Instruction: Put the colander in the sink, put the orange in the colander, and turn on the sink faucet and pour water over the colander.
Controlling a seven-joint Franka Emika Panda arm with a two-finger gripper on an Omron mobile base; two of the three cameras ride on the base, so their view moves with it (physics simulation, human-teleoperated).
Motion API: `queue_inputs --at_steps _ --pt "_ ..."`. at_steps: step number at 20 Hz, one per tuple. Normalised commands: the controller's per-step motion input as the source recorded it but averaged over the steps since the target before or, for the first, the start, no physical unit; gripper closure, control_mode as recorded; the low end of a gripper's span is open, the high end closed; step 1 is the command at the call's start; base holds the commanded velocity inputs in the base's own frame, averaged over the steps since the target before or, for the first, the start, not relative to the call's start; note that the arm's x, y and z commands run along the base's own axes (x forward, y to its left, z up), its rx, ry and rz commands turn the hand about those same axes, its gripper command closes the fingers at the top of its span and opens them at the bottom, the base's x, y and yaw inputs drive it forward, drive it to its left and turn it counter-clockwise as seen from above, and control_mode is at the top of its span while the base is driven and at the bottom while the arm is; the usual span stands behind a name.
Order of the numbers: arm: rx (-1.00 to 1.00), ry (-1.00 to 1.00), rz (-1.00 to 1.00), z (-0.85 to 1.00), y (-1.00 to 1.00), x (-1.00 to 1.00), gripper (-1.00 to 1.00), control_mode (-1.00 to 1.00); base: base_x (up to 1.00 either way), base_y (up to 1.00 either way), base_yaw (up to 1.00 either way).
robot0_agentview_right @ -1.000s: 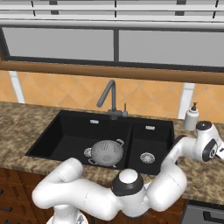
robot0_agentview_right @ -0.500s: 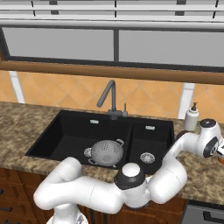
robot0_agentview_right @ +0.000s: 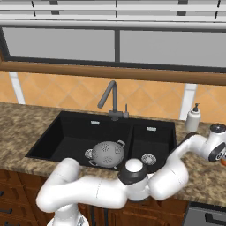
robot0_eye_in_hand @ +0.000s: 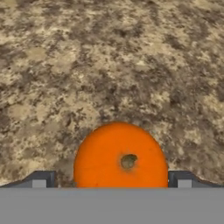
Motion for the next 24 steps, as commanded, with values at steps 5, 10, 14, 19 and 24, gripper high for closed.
queue_inputs --at_steps 5,10,14,19,24 --pt "0.01 0.00 0.00 0.00 -0.11 0.03 -1.00 -1.00 0.00 0.00 0.00" --pt "0.00 0.02 0.00 -0.14 -0.01 0.01 -1.00 -1.00 0.00 0.00 0.00" --pt "0.00 0.02 0.00 -0.35 0.00 0.00 1.00 -1.00 0.00 0.00 0.00" --pt "0.00 0.00 0.00 -0.21 0.08 0.00 1.00 -1.00 0.00 0.00 0.00" --pt "0.00 0.00 0.00 0.01 0.03 -0.24 1.00 -1.00 0.00 0.00 0.00"
